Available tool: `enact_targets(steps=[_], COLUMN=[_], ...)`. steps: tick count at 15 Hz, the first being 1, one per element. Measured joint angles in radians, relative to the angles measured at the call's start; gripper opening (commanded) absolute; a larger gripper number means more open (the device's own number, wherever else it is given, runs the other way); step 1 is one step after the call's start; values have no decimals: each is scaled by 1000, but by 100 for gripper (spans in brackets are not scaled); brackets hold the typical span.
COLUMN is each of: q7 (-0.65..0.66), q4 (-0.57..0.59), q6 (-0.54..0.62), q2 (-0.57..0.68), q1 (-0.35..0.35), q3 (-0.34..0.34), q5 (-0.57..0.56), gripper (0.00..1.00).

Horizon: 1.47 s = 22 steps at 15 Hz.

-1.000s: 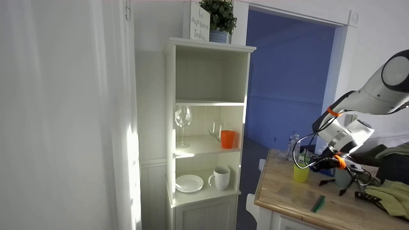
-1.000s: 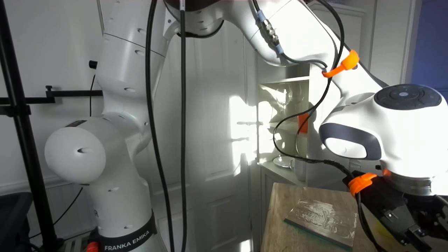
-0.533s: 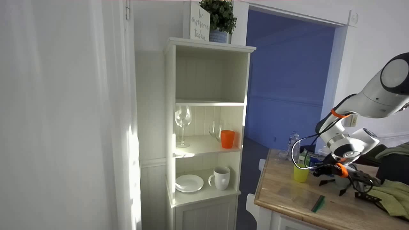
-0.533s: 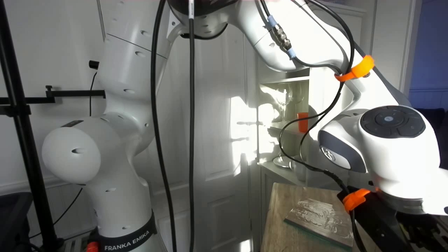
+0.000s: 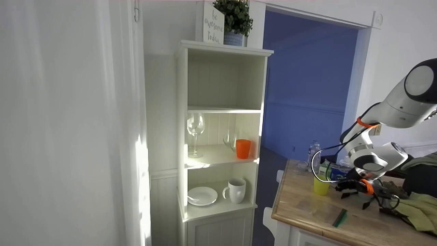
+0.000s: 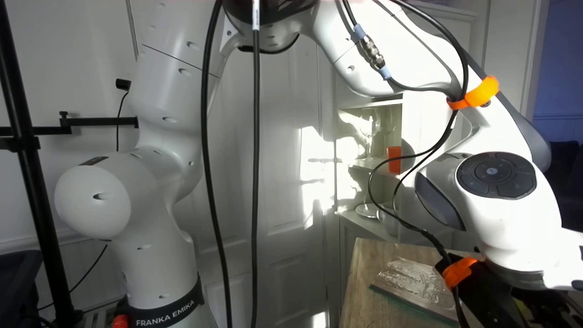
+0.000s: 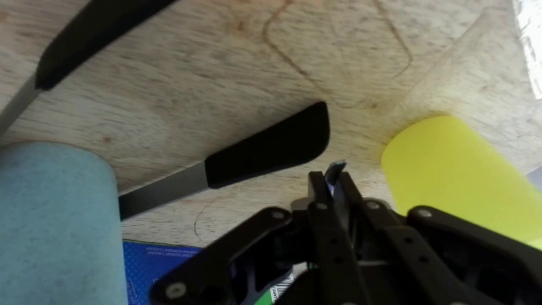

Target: Remove the spoon from the yellow cup and put it on the counter top

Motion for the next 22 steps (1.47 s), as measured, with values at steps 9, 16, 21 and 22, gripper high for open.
enact_targets(steps=[9,16,21,22], q7=[-66,-66,-56,-51], q4=[4,3,-5,-5], q6=[1,1,1,2], q2=[13,-6,-83,-100], q1=[3,14,26,27], q3=[0,0,0,0], q5=[70,57,19,9], gripper=[72,100,100,100])
